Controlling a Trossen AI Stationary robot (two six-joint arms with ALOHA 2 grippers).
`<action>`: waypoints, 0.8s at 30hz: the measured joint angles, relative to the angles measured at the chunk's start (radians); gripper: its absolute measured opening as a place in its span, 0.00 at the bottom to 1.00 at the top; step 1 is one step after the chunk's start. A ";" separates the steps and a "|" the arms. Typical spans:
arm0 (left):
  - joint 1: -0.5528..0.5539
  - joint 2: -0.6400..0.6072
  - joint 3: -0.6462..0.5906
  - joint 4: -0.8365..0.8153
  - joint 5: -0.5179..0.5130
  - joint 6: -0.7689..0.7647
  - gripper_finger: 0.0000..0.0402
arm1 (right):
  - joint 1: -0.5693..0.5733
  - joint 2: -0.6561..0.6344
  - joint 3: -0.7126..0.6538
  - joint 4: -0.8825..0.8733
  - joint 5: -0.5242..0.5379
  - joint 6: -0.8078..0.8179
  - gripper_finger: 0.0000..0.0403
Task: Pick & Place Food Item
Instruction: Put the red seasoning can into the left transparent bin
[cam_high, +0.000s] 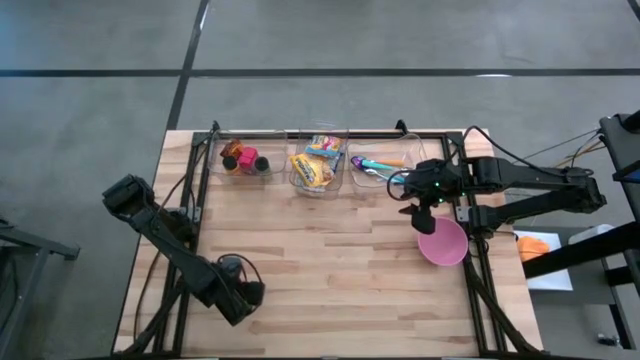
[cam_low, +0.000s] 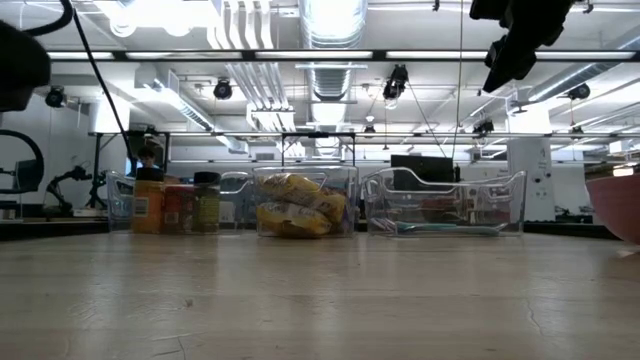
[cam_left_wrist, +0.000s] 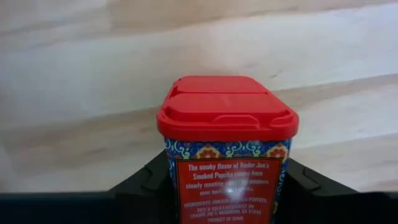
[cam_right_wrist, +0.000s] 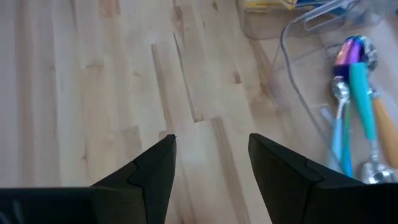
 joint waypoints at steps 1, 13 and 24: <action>0.000 -0.002 0.004 -0.001 -0.021 0.006 0.42 | 0.000 0.000 0.000 0.001 -0.008 0.011 0.50; 0.018 -0.119 0.089 -0.004 -0.710 0.182 0.42 | 0.046 0.000 0.000 0.394 -0.178 0.300 0.50; 0.285 -0.249 0.090 0.361 -0.804 0.967 0.42 | 0.147 0.026 0.000 0.701 -0.089 0.455 0.50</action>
